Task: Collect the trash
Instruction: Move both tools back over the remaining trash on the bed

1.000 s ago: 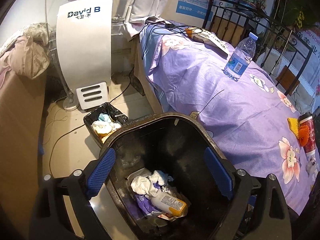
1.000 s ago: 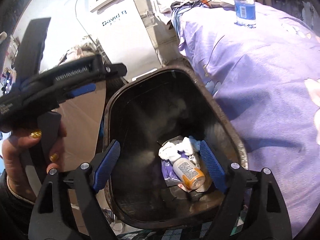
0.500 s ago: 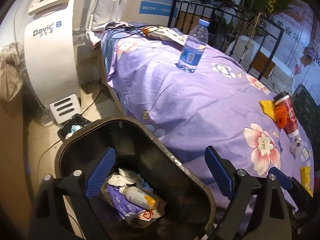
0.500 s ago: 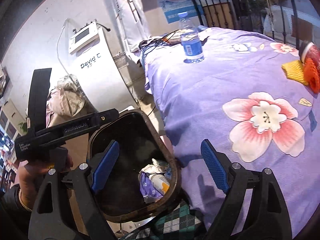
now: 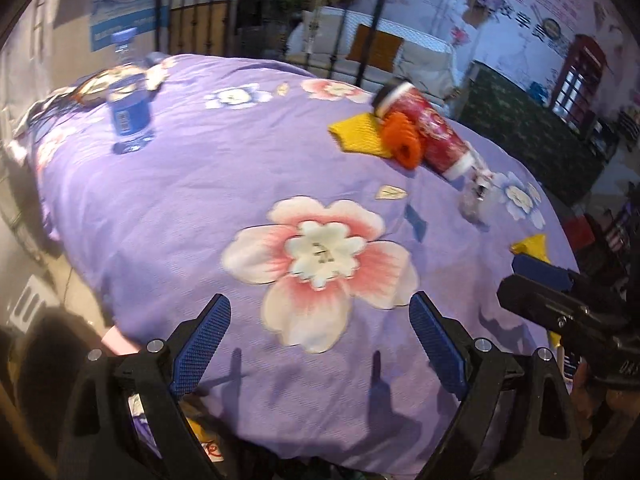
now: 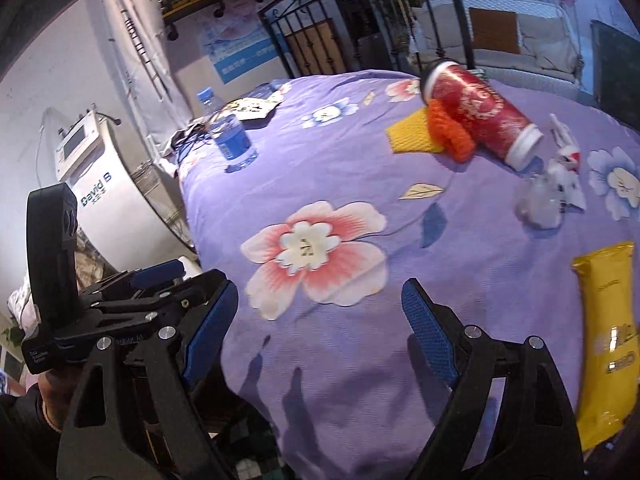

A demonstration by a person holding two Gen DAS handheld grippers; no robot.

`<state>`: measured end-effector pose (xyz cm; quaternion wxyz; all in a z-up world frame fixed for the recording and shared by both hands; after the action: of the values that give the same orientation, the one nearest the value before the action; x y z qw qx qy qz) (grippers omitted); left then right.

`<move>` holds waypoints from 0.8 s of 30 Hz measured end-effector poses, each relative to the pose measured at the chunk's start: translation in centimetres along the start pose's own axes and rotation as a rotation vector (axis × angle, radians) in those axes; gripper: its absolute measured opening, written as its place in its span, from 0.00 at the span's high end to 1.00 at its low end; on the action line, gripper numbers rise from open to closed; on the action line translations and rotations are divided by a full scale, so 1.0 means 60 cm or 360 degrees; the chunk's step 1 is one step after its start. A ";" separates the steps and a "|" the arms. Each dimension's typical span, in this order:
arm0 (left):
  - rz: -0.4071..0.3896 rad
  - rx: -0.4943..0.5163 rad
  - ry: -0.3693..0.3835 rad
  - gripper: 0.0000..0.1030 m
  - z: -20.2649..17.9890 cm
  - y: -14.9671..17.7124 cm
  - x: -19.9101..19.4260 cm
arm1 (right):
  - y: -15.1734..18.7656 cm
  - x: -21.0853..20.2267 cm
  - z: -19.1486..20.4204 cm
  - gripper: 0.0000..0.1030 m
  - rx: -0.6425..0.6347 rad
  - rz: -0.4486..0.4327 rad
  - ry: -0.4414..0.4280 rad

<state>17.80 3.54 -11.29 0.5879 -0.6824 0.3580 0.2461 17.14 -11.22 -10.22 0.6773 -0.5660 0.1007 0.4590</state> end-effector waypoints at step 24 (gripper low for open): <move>0.0252 0.0497 0.0274 0.56 -0.317 -0.138 0.287 | -0.138 0.008 -0.394 0.19 0.0387 0.0197 0.0224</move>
<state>33.37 -18.07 -15.59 0.6326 -0.5711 0.4934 0.1737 32.54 -30.79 -12.96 0.7025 -0.5033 0.2374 0.4437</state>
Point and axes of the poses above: each gripper's, at about its wrist camera, not at the fingertips, and x roughly the way its jaws point, z to its left, y to its underside, the point moved 5 cm from there along x, roughly the way its jaws point, and after that the axes turned 2 degrees about -x, right-handed, at the moved point
